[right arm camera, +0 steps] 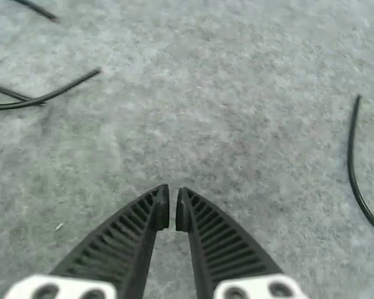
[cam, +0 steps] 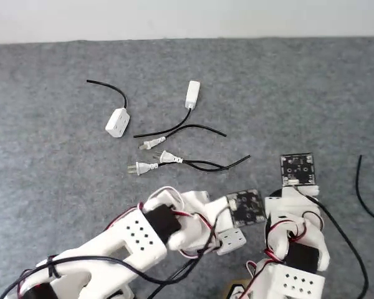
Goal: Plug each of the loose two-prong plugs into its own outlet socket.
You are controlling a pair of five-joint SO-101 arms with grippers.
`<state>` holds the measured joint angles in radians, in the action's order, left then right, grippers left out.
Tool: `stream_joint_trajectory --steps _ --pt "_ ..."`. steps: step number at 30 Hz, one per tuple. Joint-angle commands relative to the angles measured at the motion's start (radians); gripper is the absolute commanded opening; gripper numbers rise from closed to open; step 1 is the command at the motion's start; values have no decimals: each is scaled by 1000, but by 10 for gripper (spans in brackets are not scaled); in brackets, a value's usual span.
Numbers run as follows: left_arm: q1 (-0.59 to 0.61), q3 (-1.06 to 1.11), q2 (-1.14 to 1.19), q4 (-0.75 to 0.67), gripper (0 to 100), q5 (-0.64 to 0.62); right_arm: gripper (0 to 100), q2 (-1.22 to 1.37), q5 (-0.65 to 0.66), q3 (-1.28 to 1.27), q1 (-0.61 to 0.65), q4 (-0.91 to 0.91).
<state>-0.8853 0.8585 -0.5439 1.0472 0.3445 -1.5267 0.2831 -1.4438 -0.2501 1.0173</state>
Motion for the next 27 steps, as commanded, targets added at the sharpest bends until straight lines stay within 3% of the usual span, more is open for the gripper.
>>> stream_joint_trajectory --steps 1,10,18,27 --pt "-37 -42 -18 -6 326 -28 35 -15 -46 43 -51 19" --pt "-31 50 29 -146 327 -28 35 -15 -49 49 -64 27" --pt "-46 -93 345 -167 327 -38 35 -15 -51 51 -65 27" --pt "-48 -206 571 -213 326 -153 35 -15 -52 51 -65 27"
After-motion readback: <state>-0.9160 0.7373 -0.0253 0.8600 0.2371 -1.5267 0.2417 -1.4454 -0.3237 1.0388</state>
